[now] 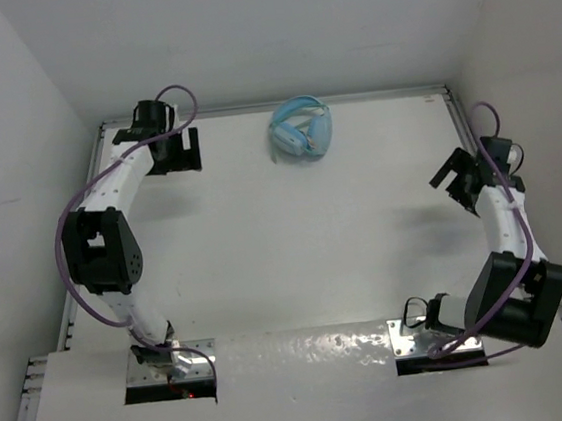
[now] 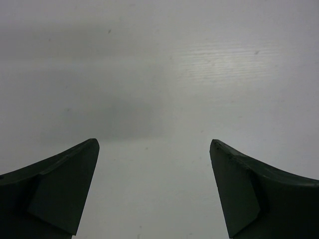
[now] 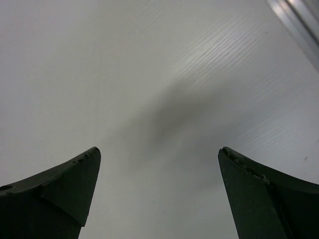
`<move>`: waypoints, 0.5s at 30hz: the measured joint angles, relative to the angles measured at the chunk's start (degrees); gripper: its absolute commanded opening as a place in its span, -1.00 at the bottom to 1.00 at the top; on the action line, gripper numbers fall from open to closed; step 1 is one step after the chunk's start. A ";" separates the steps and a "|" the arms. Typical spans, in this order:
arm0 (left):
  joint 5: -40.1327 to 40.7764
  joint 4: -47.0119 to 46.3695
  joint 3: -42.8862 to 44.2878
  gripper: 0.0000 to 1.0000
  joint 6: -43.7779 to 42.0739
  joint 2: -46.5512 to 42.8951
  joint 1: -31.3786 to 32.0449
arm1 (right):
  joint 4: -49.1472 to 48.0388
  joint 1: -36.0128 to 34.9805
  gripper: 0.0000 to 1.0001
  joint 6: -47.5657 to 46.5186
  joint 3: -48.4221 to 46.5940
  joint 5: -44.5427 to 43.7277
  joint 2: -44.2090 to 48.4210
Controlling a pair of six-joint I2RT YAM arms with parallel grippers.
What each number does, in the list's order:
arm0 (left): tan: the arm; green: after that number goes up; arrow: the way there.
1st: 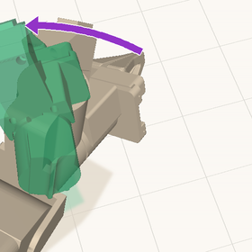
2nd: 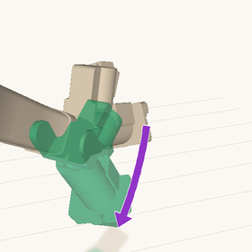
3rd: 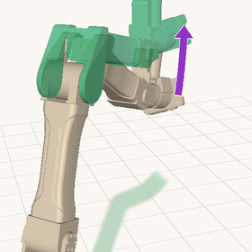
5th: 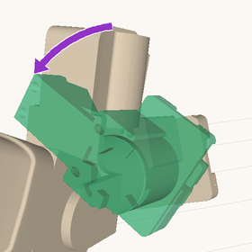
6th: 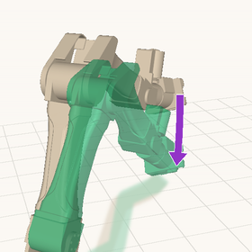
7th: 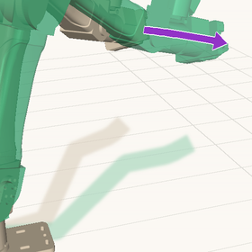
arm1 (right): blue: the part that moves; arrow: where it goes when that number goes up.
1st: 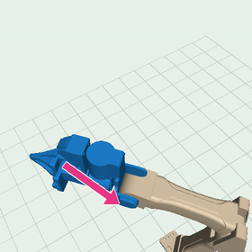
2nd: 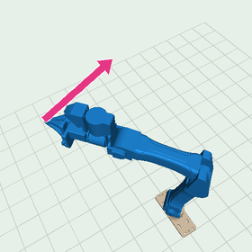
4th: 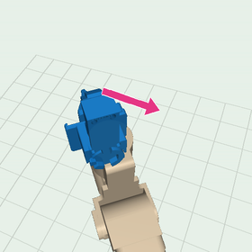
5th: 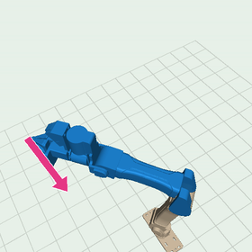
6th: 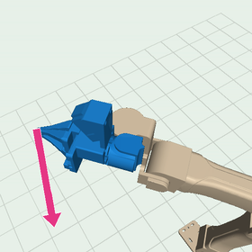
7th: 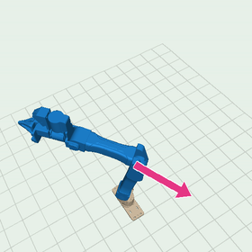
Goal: Wrap the headphones
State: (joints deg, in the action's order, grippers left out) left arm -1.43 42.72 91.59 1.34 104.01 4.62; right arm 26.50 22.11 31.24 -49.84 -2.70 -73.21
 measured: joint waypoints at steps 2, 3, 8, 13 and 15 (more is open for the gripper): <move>1.57 -0.90 -4.35 0.83 -1.11 -2.01 -0.87 | -0.15 -0.55 0.98 -0.28 3.52 1.40 3.02; 2.45 -1.60 -6.54 0.83 -1.57 -2.97 -1.05 | -0.63 -0.81 0.98 -0.44 4.50 1.86 4.50; 4.39 -3.56 -11.63 0.84 -3.02 -5.79 -0.96 | -4.76 -1.25 0.98 -0.55 4.83 3.39 7.04; 4.13 -6.10 -11.89 0.84 -3.28 -7.17 -0.96 | -5.86 -1.25 0.98 0.04 4.83 4.61 6.29; 3.96 -6.78 -11.89 0.84 -3.45 -7.26 -0.96 | -5.95 -1.25 0.98 0.02 4.83 4.74 6.25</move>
State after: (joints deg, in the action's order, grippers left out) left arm 2.52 35.94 79.70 -2.11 96.75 3.66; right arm 20.56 20.86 31.27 -45.01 2.04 -66.96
